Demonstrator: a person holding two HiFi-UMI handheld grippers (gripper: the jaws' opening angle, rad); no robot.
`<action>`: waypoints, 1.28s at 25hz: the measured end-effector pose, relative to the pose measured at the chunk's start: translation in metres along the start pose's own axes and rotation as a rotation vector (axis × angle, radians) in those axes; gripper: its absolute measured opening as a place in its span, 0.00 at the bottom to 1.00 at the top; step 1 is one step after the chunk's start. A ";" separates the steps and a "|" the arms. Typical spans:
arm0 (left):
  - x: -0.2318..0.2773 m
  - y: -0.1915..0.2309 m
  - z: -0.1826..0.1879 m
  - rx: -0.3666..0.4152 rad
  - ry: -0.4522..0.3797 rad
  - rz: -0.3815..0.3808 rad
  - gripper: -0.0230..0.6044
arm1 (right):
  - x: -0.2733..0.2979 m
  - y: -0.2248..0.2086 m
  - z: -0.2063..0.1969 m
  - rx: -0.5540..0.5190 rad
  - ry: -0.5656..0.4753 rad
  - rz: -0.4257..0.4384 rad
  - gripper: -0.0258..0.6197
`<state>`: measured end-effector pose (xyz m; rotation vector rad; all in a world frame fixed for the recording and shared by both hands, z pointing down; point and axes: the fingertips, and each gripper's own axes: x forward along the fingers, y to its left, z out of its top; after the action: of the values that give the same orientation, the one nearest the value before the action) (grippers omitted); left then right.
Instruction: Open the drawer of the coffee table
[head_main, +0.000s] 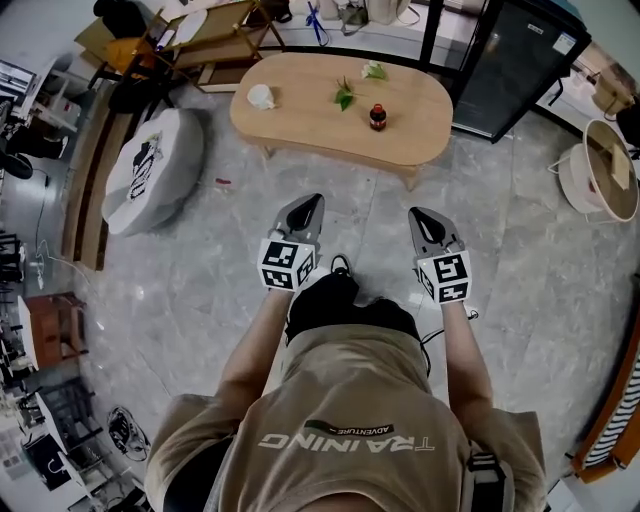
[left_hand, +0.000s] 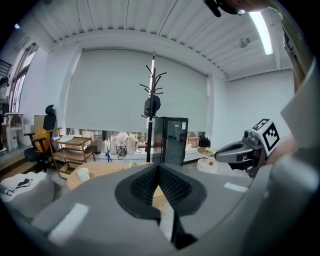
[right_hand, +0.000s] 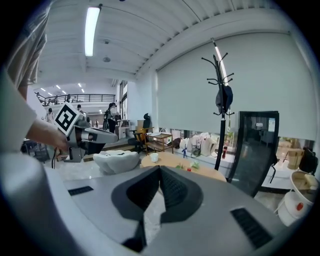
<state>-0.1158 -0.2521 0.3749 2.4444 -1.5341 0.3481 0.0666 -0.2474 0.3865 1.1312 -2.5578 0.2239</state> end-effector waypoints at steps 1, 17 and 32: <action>0.010 0.005 -0.005 0.004 -0.003 0.000 0.05 | 0.010 -0.004 -0.003 -0.003 -0.007 -0.006 0.05; 0.150 0.083 -0.184 0.071 -0.012 -0.010 0.05 | 0.161 -0.045 -0.152 -0.035 -0.081 -0.057 0.05; 0.255 0.138 -0.382 0.138 -0.123 0.050 0.05 | 0.286 -0.061 -0.329 -0.139 -0.226 -0.078 0.05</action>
<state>-0.1616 -0.4047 0.8275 2.5796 -1.6752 0.3282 0.0103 -0.3942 0.7974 1.2633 -2.6653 -0.1058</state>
